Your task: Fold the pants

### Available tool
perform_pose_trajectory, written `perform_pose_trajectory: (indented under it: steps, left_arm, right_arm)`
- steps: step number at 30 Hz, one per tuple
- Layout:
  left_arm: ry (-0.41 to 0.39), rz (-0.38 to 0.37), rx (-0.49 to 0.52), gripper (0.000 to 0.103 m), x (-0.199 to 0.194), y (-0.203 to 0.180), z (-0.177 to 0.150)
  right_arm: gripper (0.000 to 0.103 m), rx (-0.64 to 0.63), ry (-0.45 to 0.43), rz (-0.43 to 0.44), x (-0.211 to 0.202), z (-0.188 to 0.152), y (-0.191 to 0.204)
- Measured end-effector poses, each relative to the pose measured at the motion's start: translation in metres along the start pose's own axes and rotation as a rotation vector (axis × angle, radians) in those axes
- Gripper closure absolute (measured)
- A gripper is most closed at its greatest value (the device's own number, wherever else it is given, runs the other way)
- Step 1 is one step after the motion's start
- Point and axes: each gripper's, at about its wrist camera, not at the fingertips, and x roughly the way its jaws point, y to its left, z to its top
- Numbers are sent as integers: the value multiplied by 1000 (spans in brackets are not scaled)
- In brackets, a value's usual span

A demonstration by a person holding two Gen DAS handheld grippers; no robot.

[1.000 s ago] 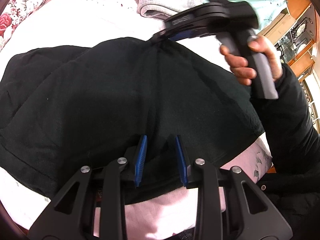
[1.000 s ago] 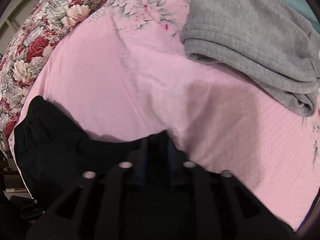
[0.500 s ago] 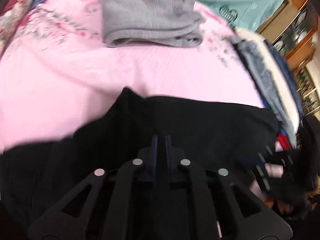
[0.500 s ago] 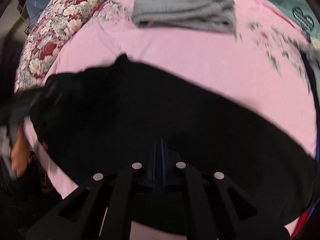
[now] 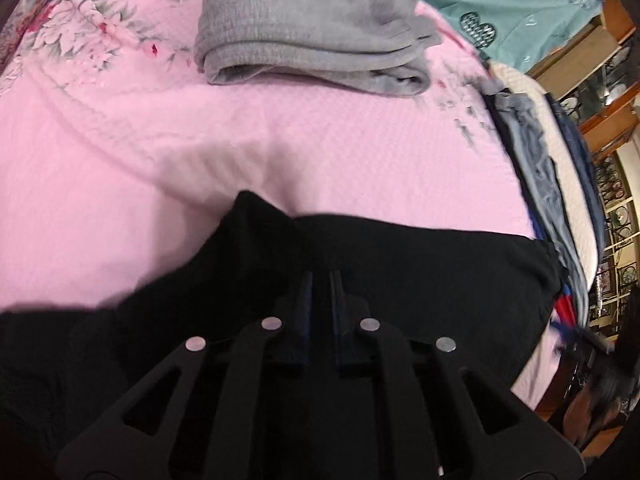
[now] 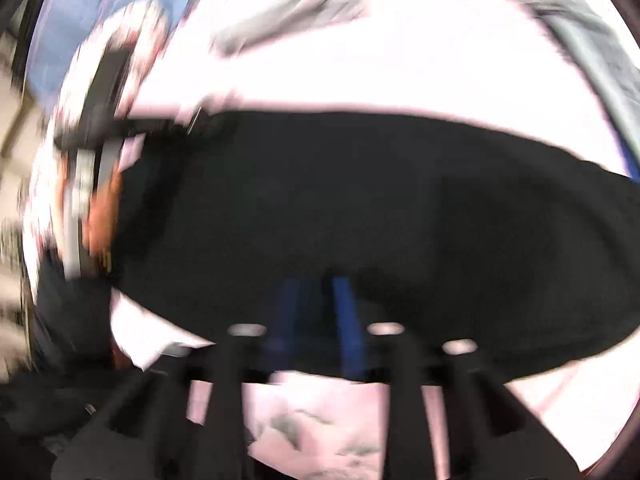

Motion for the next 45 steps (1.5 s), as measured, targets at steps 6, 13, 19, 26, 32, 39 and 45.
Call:
perform_pose_trajectory:
  steps: [6,13,19,26,32,39,45]
  left_arm:
    - [-13,-76,24,76,-33,-14,-72]
    - [24,-36,7,76,-31,-8,-118]
    - [29,-32,-38,75,-36,-2,-123]
    - [36,31,-40,74,-36,-11,-123]
    - [71,56,-1,74,-32,-33,-116]
    - [55,-91,154,66,-18,-125,-77]
    - [136,-198,244,81,48,-209,-48]
  right_arm:
    - [27,489,-285,-159,-106,-19,-144]
    - [27,775,-235,-80,-104,-62,-245]
    - [27,776,-205,-20,-83,-57,-264]
    - [27,726,-214,62,-62,-24,-277]
    - [86,676,-241,-59,-58,-25,-265]
    - [86,548,-328,-91,-87,-26,-230]
    - [86,460,-352,-69,-102,-25,-203]
